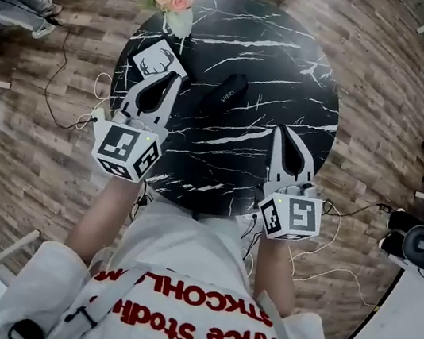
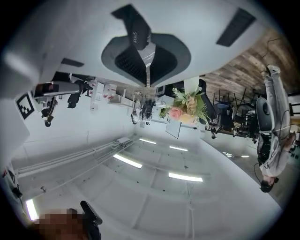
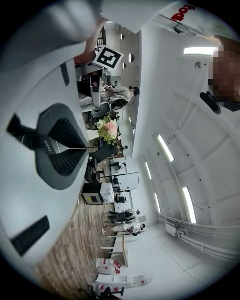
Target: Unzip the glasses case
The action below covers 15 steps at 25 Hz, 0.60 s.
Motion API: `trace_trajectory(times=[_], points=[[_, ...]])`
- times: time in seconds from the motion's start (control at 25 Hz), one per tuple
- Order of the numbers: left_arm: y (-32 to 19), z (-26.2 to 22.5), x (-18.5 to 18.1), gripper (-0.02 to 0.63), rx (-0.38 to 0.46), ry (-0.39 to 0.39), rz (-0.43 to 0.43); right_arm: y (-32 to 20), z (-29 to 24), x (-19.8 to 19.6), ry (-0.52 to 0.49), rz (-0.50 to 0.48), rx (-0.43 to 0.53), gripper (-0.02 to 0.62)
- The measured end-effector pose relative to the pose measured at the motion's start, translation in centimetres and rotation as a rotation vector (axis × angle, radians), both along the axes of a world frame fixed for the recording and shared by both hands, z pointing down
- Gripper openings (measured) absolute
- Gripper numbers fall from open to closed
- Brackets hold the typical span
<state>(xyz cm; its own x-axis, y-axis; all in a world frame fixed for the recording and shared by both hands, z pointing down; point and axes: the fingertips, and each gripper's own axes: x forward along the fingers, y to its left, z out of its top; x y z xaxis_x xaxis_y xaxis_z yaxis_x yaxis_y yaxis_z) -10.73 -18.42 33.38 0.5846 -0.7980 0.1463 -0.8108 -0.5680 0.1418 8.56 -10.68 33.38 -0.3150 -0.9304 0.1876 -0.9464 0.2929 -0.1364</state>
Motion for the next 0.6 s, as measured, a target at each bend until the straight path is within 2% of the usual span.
trace_trajectory(times=[0.16,0.48,0.6], points=[[-1.4,2.2,1.3,0.025,-0.066,-0.006,-0.007,-1.4,1.9,1.0,-0.007,-0.016,-0.044,0.017],[-2.6,4.6,3.5,0.029,-0.121,-0.028,0.002,-3.9,2.7,2.2,0.01,-0.06,-0.068,0.017],[-3.0,5.7,4.4,0.065,-0.151,-0.04,0.023,-4.5,2.8,2.5,0.011,-0.066,-0.069,0.017]])
